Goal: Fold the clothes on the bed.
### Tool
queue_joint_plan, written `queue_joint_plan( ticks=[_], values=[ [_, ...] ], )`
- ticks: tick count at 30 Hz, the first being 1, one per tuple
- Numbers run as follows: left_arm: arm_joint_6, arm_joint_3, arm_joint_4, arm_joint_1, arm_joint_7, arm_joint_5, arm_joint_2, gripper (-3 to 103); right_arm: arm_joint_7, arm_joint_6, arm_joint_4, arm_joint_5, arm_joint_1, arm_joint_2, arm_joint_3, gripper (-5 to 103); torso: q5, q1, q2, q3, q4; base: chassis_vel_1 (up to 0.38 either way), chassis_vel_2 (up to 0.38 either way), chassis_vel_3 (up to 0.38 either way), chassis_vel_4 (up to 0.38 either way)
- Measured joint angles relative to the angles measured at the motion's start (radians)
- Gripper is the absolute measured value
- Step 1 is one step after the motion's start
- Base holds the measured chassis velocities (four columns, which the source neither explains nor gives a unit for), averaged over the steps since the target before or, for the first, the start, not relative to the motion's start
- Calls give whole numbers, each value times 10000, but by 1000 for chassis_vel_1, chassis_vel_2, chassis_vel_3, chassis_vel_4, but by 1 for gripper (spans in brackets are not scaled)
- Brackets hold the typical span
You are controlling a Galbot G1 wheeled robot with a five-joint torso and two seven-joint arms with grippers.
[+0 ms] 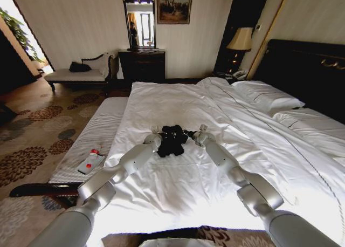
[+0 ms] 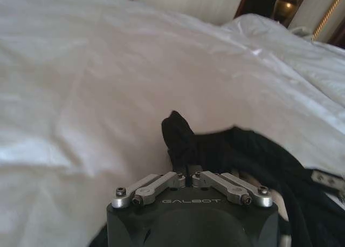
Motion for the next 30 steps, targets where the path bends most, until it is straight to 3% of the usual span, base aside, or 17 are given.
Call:
queue_joint_plan(
  ticks=[6, 18, 30],
  values=[
    [-396, -308, -825, -158, -272, 225, 413, 1, 444, -112, 1264, 187, -354, -646, 84, 0, 0, 0, 0, 0, 1, 0, 0, 0, 0],
    [-465, -340, -3743, -87, -965, -371, 2589, 1, 1285, -375, 4726, 1567, -256, -2789, 83, 0, -1, -1, 1, -1, 3, 0, 0, 0, 0],
    [-301, -249, -5632, -1154, -1488, -1217, 3265, 1, 1810, -628, 6580, 2385, 715, -3725, 184, 0, 1, -1, 0, -1, -2, 0, 0, 0, 0]
  ],
)
